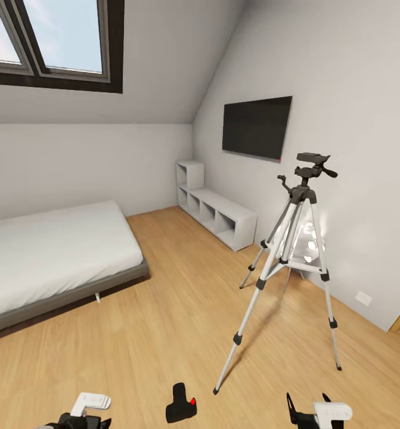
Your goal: Attach the digital camera to the camera tripod in the bedroom.
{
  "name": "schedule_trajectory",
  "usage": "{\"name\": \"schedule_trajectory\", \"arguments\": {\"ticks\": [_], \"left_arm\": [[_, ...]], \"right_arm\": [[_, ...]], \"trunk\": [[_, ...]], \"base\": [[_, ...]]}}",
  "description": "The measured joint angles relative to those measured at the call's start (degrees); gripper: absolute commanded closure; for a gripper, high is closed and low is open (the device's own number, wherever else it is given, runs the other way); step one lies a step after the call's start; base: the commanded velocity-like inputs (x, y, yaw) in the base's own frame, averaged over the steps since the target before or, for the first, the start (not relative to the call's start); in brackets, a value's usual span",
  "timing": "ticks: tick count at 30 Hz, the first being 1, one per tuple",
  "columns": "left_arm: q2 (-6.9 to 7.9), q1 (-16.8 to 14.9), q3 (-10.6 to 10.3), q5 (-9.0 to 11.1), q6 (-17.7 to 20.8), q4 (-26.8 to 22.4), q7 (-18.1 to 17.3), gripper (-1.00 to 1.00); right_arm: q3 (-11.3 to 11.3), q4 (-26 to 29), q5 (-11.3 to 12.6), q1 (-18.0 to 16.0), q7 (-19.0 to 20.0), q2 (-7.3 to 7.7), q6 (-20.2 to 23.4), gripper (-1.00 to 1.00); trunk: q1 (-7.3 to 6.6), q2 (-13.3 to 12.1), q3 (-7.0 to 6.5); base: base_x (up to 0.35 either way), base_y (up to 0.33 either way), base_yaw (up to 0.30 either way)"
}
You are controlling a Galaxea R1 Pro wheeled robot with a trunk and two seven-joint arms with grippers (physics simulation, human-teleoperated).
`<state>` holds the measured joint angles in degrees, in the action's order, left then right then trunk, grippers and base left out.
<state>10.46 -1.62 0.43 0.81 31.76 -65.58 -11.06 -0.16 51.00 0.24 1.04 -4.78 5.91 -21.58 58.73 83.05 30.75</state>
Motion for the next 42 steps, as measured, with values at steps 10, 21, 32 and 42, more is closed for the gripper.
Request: {"name": "schedule_trajectory", "arguments": {"ticks": [10,21,32,42], "left_arm": [[0.2,-0.2,-0.1,-0.1,-2.4,1.5,-0.7,-1.0],[1.07,-0.2,0.2,-0.1,-2.7,3.3,-11.5,-1.0],[1.47,-0.2,0.1,-0.1,-3.5,3.4,-14.5,-1.0],[1.5,-0.2,0.1,-0.1,-7.2,3.4,-14.6,-1.0]], "right_arm": [[0.0,-1.5,0.0,0.0,-0.1,-0.04,-2.8,-1.0],[0.0,-1.7,0.0,0.0,-0.1,-0.04,-3.0,-1.0],[0.1,-1.8,0.0,0.0,-0.1,-0.03,-3.0,-1.0],[0.1,-2.2,0.0,0.0,-0.2,-0.04,-3.0,-1.0]], "trunk": [[0.0,0.0,0.0],[0.0,0.0,0.0],[0.0,0.0,0.0],[0.0,0.0,0.14]], "base": [[0.0,0.0,0.147],[0.0,0.0,0.283],[0.0,0.0,0.091],[0.0,0.0,0.085]]}}
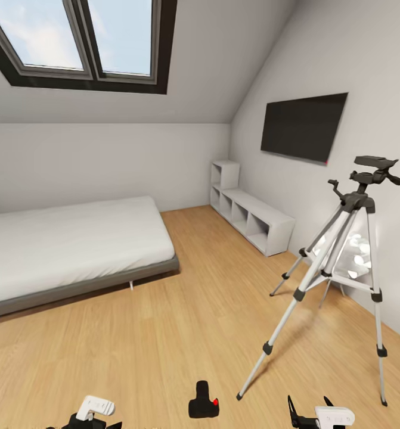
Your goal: Attach the digital camera to the camera tripod in the bedroom.
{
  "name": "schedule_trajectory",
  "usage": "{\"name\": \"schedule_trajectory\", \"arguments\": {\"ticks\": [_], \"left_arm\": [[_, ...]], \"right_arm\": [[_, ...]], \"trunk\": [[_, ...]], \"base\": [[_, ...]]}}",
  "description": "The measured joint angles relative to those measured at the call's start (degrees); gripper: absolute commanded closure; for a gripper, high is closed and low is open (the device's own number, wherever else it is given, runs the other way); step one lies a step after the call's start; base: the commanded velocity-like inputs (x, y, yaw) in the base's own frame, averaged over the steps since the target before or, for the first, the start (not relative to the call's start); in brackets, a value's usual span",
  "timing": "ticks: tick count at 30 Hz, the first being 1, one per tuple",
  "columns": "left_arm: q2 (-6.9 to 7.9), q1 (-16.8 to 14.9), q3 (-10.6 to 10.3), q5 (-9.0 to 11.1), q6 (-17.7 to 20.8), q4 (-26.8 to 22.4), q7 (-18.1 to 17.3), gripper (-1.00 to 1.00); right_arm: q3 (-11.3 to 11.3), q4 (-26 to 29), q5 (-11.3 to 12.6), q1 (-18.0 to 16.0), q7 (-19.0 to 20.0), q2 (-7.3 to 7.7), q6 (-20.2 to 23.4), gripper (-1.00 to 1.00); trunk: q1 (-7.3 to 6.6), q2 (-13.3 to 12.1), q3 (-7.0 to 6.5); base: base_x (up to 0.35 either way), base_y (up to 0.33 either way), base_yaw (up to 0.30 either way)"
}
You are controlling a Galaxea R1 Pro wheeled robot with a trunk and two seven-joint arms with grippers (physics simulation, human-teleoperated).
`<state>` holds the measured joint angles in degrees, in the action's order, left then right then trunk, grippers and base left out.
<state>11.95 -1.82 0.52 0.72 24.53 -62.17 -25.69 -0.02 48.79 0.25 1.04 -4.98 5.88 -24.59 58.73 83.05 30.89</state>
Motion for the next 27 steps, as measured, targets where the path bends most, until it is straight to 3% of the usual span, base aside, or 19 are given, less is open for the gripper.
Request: {"name": "schedule_trajectory", "arguments": {"ticks": [16,18,23,27], "left_arm": [[-0.12,0.0,0.1,0.0,-0.2,0.0,0.0,-1.0],[0.43,-0.6,0.2,0.0,0.0,-0.8,-0.5,-1.0],[1.4,-3.4,0.2,0.0,0.4,-1.3,-2.3,-1.0],[1.83,-8.2,0.2,0.0,2.4,0.8,-5.1,-1.0]], "right_arm": [[0.6,-1.8,-0.1,0.0,0.0,0.08,0.1,-1.0],[1.1,-1.7,-0.1,-0.3,0.0,0.5,0.1,-1.0],[1.3,-1.6,0.0,-2.5,0.0,1.64,1.0,-1.0],[2.5,-1.7,0.0,-7.0,-0.2,3.18,4.2,-1.0]], "trunk": [[0.0,0.0,0.12],[0.0,0.0,0.12],[0.0,0.0,0.1],[0.0,0.0,0.1]], "base": [[0.0,0.0,0.043],[0.0,0.0,0.001],[0.0,0.0,0.0],[0.0,0.0,0.0]]}}
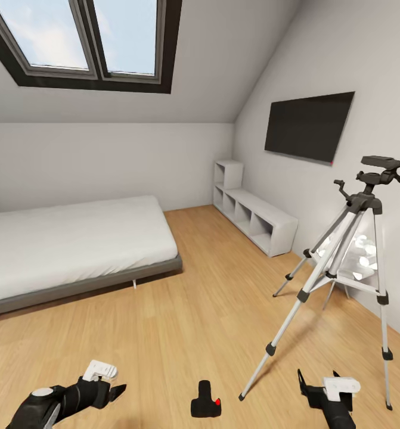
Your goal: Attach the digital camera to the camera tripod in the bedroom.
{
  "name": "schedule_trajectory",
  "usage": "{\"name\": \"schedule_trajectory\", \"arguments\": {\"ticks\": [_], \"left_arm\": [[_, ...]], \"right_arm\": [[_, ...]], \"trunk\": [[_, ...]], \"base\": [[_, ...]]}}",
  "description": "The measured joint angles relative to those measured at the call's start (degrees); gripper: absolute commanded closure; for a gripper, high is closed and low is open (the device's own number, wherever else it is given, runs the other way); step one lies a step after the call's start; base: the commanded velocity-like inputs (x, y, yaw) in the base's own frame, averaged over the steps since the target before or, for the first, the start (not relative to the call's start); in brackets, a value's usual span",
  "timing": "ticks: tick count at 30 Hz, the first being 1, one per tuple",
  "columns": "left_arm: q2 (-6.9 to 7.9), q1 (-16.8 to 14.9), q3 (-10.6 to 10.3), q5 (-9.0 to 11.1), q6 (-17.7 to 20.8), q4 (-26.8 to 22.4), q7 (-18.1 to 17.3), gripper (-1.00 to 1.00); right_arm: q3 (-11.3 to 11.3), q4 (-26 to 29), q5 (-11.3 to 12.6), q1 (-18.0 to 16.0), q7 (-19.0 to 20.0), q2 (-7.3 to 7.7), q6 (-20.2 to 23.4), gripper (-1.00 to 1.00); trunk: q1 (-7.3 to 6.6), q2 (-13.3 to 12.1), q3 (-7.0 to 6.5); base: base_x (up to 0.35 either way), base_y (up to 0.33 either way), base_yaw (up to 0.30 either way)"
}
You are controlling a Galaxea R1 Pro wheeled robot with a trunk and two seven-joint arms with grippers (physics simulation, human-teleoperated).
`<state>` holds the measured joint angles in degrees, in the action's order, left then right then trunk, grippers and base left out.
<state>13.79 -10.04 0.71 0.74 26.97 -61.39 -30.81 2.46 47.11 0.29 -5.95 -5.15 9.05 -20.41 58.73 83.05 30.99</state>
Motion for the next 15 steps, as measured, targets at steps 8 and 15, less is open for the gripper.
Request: {"name": "schedule_trajectory", "arguments": {"ticks": [8,15], "left_arm": [[0.17,-5.7,0.0,0.0,1.7,4.2,-4.7,-1.0],[0.19,-6.9,0.0,0.0,1.7,5.2,-6.8,-1.0]], "right_arm": [[5.2,-0.1,0.1,-6.2,0.0,1.32,5.7,-1.0],[6.6,-0.3,0.1,-9.1,-0.1,1.58,7.0,-1.0]], "trunk": [[0.0,0.0,0.0],[0.0,0.0,0.01]], "base": [[0.0,0.0,0.0],[0.0,0.0,0.0]]}}
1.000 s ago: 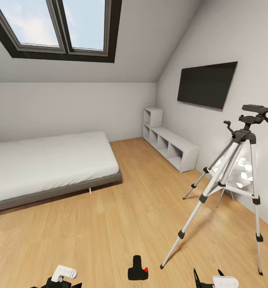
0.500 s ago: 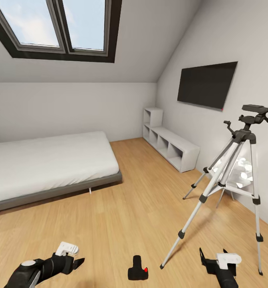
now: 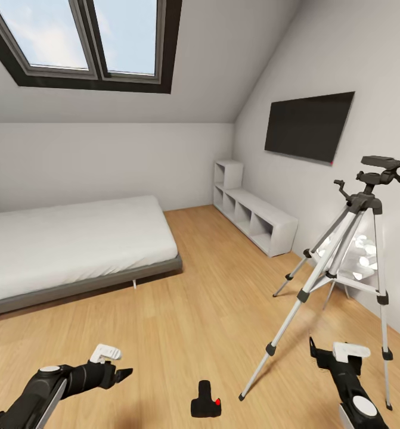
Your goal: Attach the digital camera to the camera tripod in the bedroom.
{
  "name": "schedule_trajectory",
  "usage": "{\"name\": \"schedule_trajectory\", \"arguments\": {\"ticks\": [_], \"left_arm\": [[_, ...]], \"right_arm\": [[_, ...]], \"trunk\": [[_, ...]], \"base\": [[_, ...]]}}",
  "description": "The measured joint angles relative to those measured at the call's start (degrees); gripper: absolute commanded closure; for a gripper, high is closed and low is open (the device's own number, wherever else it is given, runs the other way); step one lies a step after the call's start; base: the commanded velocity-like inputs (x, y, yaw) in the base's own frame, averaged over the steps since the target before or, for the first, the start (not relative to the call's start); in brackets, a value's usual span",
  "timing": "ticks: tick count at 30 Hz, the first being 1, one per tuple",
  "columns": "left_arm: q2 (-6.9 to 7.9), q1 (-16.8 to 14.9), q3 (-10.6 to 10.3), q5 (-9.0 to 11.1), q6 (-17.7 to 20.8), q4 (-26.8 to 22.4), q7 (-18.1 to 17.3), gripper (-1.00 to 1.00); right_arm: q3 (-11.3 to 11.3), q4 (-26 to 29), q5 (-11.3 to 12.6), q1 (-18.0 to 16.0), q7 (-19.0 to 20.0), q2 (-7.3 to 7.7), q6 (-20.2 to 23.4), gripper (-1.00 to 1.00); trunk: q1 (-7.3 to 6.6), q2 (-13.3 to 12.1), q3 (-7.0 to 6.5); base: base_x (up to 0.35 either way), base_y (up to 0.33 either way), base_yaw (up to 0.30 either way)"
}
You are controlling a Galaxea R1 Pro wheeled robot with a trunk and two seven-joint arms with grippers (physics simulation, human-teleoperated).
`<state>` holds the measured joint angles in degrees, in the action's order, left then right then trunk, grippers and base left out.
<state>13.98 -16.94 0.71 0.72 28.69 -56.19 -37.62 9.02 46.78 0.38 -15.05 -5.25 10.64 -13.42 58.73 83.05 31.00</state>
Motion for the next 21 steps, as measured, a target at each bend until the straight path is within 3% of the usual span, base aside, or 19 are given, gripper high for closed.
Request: {"name": "schedule_trajectory", "arguments": {"ticks": [7,21], "left_arm": [[0.04,-0.4,0.0,-0.1,-0.3,-0.6,-1.2,-1.0],[-0.02,-0.4,-0.8,-0.4,-3.9,-2.1,-4.1,-1.0]], "right_arm": [[0.3,-1.1,0.1,-3.4,-0.1,0.08,-0.1,-1.0],[0.4,-2.0,0.2,-4.2,-0.1,0.08,-0.9,-1.0]], "trunk": [[0.0,0.0,0.0],[0.0,0.0,0.0]], "base": [[0.0,0.0,0.0],[0.0,0.0,0.0]]}}
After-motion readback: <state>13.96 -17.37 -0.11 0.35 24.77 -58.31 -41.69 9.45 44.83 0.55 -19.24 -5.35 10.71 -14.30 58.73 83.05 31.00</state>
